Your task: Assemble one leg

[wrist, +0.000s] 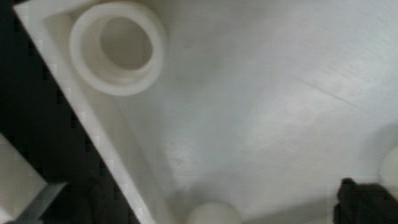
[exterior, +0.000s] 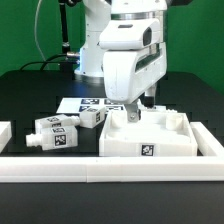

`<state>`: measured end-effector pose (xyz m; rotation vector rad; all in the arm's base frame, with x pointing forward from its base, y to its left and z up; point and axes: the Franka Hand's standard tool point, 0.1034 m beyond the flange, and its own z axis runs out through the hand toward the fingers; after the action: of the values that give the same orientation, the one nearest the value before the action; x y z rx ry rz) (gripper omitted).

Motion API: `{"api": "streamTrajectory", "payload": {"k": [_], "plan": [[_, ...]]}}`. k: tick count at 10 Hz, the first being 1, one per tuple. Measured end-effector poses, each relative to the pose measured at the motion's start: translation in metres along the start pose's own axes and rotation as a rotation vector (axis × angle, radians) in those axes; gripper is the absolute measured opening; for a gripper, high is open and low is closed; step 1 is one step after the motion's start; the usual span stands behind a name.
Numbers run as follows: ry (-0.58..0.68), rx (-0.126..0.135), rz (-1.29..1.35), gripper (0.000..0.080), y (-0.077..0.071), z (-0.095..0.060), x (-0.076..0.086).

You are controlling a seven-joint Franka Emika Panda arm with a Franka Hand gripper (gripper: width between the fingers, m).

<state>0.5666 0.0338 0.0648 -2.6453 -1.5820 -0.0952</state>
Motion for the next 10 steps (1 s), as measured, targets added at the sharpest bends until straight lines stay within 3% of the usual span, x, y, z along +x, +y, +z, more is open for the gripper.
{"api": "streamTrajectory", "payload": {"k": [5,6,8,10], "plan": [[-0.002,-0.002,-0.025,0.0650,0.001,0.000,-0.003],[-0.003,-0.010,-0.095,0.0650,-0.002,-0.001,-0.010],[-0.010,-0.016,-0.147,0.0650,-0.004,-0.019,-0.031],[-0.019,-0.014,-0.165,0.0650,-0.008,-0.027,-0.063]]}}
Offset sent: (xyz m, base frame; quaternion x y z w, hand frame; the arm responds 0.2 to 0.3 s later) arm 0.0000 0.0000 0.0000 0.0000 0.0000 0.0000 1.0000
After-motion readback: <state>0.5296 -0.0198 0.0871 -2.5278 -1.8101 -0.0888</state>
